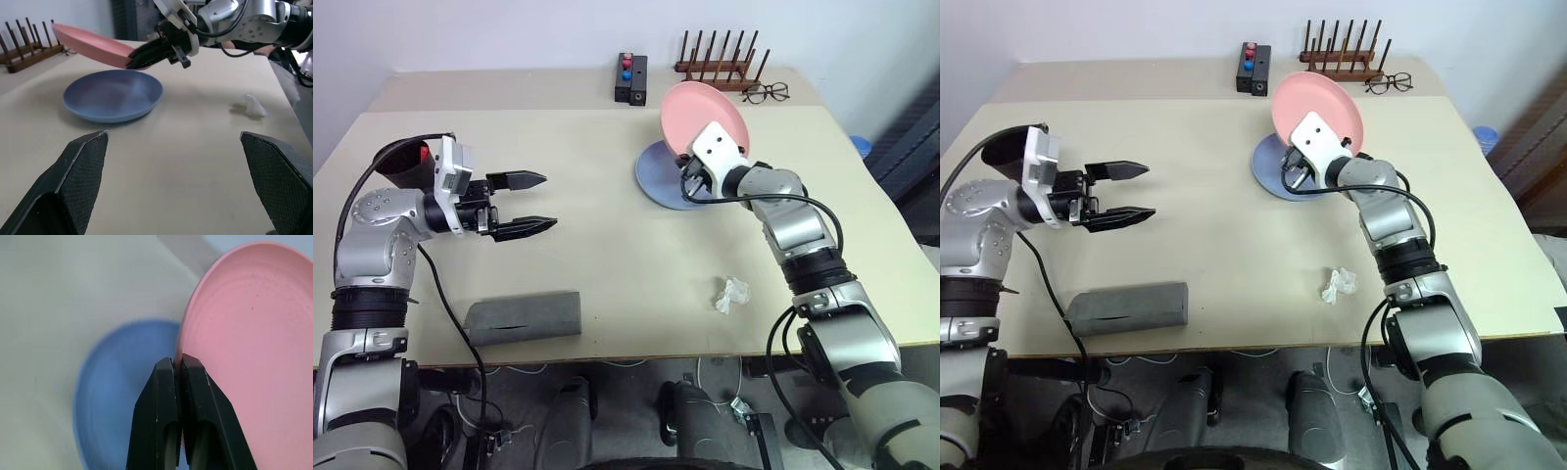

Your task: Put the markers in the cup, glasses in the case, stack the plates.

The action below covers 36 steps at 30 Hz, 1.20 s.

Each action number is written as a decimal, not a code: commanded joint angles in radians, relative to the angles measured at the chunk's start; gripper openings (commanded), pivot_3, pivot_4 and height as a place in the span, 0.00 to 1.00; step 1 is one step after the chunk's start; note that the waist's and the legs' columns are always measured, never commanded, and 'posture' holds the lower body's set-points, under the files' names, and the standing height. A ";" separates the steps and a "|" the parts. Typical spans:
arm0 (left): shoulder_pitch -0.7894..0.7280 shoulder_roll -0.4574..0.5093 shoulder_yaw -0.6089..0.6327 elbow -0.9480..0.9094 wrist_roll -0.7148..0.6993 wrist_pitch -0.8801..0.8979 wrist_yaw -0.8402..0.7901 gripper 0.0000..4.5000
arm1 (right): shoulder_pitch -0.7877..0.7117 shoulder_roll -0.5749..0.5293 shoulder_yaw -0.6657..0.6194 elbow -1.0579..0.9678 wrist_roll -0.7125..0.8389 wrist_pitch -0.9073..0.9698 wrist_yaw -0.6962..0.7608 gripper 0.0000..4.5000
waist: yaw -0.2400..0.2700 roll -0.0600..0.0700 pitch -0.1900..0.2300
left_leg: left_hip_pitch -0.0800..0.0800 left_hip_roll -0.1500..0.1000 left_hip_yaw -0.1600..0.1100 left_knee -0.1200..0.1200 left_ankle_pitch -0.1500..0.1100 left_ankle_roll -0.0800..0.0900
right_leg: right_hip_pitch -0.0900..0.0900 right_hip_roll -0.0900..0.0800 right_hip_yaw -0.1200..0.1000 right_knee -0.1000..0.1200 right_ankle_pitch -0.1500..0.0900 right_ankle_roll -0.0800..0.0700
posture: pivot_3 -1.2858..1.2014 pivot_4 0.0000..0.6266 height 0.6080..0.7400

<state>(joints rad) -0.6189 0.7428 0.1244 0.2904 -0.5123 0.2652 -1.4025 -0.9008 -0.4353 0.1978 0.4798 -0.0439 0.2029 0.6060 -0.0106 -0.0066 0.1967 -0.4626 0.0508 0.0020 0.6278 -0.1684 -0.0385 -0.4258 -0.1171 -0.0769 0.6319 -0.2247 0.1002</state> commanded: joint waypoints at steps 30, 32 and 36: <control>0.044 0.027 0.009 -0.127 -0.045 0.069 -0.015 1.00 | 0.532 -0.456 -0.332 -0.798 0.585 0.599 0.499 1.00 | 0.014 0.001 0.000 | 0.002 0.000 0.000 0.000 0.000 0.000 | 0.001 0.000 0.000 -0.001 -0.002 -0.005 | 0.52 0.24 1.00; 0.030 0.021 0.002 -0.110 -0.039 0.063 -0.022 1.00 | 0.605 -0.492 -0.362 -0.831 0.600 0.610 0.500 1.00 | 0.012 0.001 0.000 | 0.002 0.001 0.000 0.000 0.000 0.000 | 0.001 0.000 0.000 -0.001 -0.002 -0.005 | 0.52 0.24 1.00; -0.009 0.013 -0.015 -0.068 -0.025 0.043 -0.039 1.00 | 0.721 -0.536 -0.381 -0.862 0.579 0.597 0.477 1.00 | 0.022 0.000 0.000 | 0.001 0.001 0.000 0.001 0.000 0.000 | 0.001 0.000 0.000 -0.002 -0.002 -0.005 | 0.52 0.24 1.00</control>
<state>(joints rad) -0.6023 0.7536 0.1028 0.2197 -0.5419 0.3300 -1.4336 -0.1881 -0.9583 -0.1507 -0.3506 0.5330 0.8078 1.0922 0.0115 -0.0062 0.1968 -0.4612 0.0514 0.0026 0.6294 -0.1686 -0.0390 -0.4246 -0.1173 -0.0767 0.6299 -0.2267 0.0951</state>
